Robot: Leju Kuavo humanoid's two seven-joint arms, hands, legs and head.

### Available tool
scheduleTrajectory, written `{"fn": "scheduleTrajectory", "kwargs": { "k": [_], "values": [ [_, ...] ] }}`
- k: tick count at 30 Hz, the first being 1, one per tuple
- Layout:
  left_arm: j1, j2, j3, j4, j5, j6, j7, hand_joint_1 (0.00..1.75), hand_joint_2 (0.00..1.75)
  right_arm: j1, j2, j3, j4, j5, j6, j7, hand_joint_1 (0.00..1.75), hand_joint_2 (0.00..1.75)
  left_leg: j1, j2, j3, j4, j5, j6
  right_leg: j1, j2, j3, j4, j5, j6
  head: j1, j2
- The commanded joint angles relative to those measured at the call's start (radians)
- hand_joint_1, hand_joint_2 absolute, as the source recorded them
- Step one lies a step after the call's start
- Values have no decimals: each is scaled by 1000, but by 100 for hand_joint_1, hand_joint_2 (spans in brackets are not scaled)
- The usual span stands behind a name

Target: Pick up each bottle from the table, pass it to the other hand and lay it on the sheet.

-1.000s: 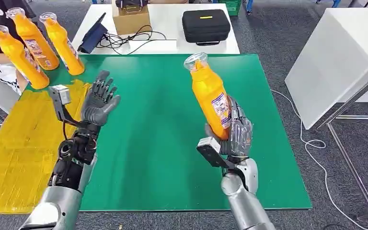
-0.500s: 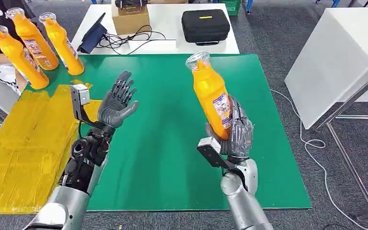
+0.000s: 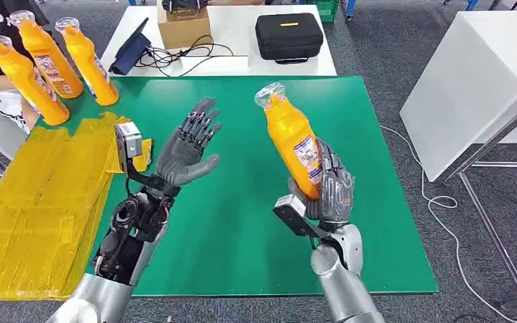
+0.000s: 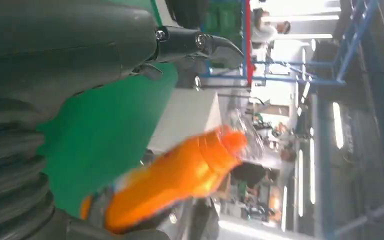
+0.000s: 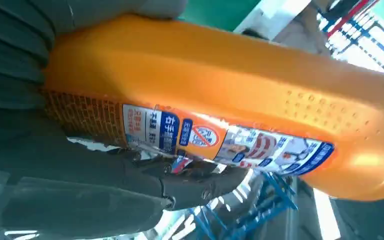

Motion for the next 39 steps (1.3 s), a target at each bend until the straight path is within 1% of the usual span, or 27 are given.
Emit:
{"fn": "scheduleTrajectory", "kwargs": {
  "k": [1, 2, 3, 4, 6, 7, 12, 13, 14, 15, 17, 18, 19, 20, 22, 23, 24, 25, 26, 28, 29, 31, 33, 36, 37, 39],
  "values": [
    [-58, 33, -98, 49, 33, -1, 2, 0, 175, -78, -45, 171, 89, -169, 175, -55, 175, 175, 0, 1, 2, 0, -1, -1, 1, 0, 2, 0, 0, 0, 0, 0],
    [-59, 34, -100, 51, 35, -1, 1, 0, 175, -76, -50, 181, 80, -184, 187, -64, 175, 175, 0, 1, 4, 0, -2, -1, 1, 0, 4, -1, -1, 0, 0, 0],
    [-62, 37, -105, 51, 37, 1, -1, 0, 175, -73, -60, 206, 66, -210, 197, -86, 175, 175, 0, 0, 3, 0, -1, -1, 1, -1, 2, 0, -1, 0, 0, 0],
    [-63, 38, -106, 51, 38, 5, -1, 0, 175, -69, -63, 215, 55, -224, 189, -101, 175, 175, 0, -1, 5, 0, -2, -1, 1, -3, 5, 0, -2, 0, 0, 0],
    [-65, 39, -105, 53, 38, 12, -1, 0, 175, -64, -67, 238, 41, -232, 179, -131, 175, 175, 0, -1, 2, 0, -1, -1, 1, -1, 2, 0, -1, 0, 0, 0],
    [-66, 39, -104, 55, 37, 15, -1, 0, 175, -64, -69, 247, 36, -236, 171, -140, 175, 175, 0, 0, 5, 0, -2, -1, 1, -1, 4, -1, -2, 1, 0, 0],
    [-66, 39, -104, 55, 37, 15, -1, 0, 175, -64, -69, 247, 36, -236, 171, -140, 175, 175, 0, 0, 2, 0, 0, 0, 0, -1, 1, 0, -1, 0, 0, 0],
    [-66, 39, -104, 55, 37, 15, -1, 0, 175, -64, -69, 247, 36, -236, 171, -140, 175, 175, 0, 0, 7, 0, -3, -1, 0, -3, 7, 0, -3, 1, 0, 0],
    [-66, 39, -104, 55, 37, 15, -1, 0, 175, -64, -69, 247, 36, -236, 171, -140, 175, 175, 0, 0, 3, 0, -1, -1, 0, -2, 2, 0, -1, 0, 0, 0],
    [-66, 39, -104, 55, 37, 15, -1, 0, 175, -64, -69, 247, 36, -236, 171, -140, 175, 175, 0, 0, 4, 0, -1, -1, 0, -2, 4, 0, -2, 1, 0, 0],
    [-70, 39, -99, 65, 37, 24, -1, 0, 175, -65, -70, 260, 24, -255, 135, -182, 175, 175, 0, 0, 1, 0, 0, -1, 0, -1, 1, 0, -1, 0, 0, 0],
    [-71, 37, -92, 71, 40, 27, -1, 0, 175, -64, -68, 278, 10, -268, 94, -208, 175, 175, 0, 0, 4, 0, -1, -1, 0, -1, 3, 0, -1, 0, 0, 0],
    [-72, 36, -86, 75, 40, 33, -1, 0, 175, -60, -65, 289, -9, -277, 55, -227, 175, 175, 0, 0, 2, 0, -1, -1, 0, -1, 1, 0, -1, 0, 0, 0],
    [-73, 36, -81, 80, 42, 34, 0, 0, 175, -57, -66, 305, -28, -281, 26, -238, 175, 175, 0, 1, 4, 0, -2, -1, 0, -1, 4, 0, -2, 0, 0, 0],
    [-79, 39, -72, 92, 47, 35, 2, 0, 175, -50, -70, 343, -70, -284, -19, -246, 175, 175, 0, 1, 2, 0, -1, -1, 0, 0, 1, 0, -1, 0, 0, 0],
    [-87, 39, -69, 101, 48, 36, 2, 0, 175, -50, -70, 355, -85, -262, -38, -237, 175, 175, 0, 1, 4, 0, -2, -1, 0, 0, 3, 0, -2, 0, 0, 0],
    [-91, 39, -69, 105, 49, 35, 3, 0, 175, -49, -66, 350, -90, -241, -38, -233, 175, 175, 0, 1, 2, 0, -1, -1, 0, 0, 1, 0, -1, 0, 0, 0],
    [-96, 38, -69, 109, 49, 35, 5, 0, 175, -49, -59, 351, -91, -222, -38, -229, 175, 175, 0, 1, 4, 0, -2, -1, 0, -1, 3, 0, -2, 0, 0, 0],
    [-102, 36, -68, 117, 50, 37, 7, 0, 175, -57, -56, 359, -79, -221, -38, -224, 175, 175, 0, 0, 6, 0, -3, -2, 1, -2, 5, 0, -3, 0, 0, 0],
    [-104, 35, -69, 121, 50, 39, 7, 0, 175, -63, -56, 365, -70, -223, -38, -220, 175, 175, 0, 1, 2, 0, -1, -1, 0, -1, 1, 0, -1, 0, 0, 0],
    [-104, 35, -69, 121, 50, 39, 7, 0, 175, -63, -56, 365, -70, -223, -38, -220, 175, 175, 0, 1, 4, 0, -2, -1, 1, -1, 3, 0, -2, 0, 0, 0],
    [-103, 35, -69, 123, 49, 40, 7, 0, 175, -63, -56, 364, -61, -227, -38, -221, 175, 175, 0, 0, 4, 0, -2, -1, 0, -1, 3, 0, -2, 0, 0, 0],
    [-98, 38, -67, 124, 53, 43, 7, 0, 175, -87, -62, 388, -15, -250, -14, -208, 175, 175, 0, 1, 2, 0, -1, -1, 0, 0, 1, 0, -1, 0, 0, 0],
    [-87, 47, -68, 118, 53, 36, 0, 0, 175, -109, -70, 422, 33, -286, 45, -191, 175, 175, 0, 2, 4, -1, -2, -1, 1, 1, 3, -1, -1, 1, 0, 0],
    [-83, 49, -70, 115, 50, 31, -4, 0, 175, -112, -73, 432, 39, -326, 104, -195, 175, 175, 0, 3, 5, -1, -2, -1, 1, 1, 4, -1, -1, 1, 0, 0],
    [-79, 52, -71, 113, 48, 29, -7, 0, 175, -116, -76, 441, 48, -365, 176, -188, 175, 175, 0, 2, 4, -1, -1, -1, 0, 0, 3, -1, -1, 0, 0, 0]
  ]
}}
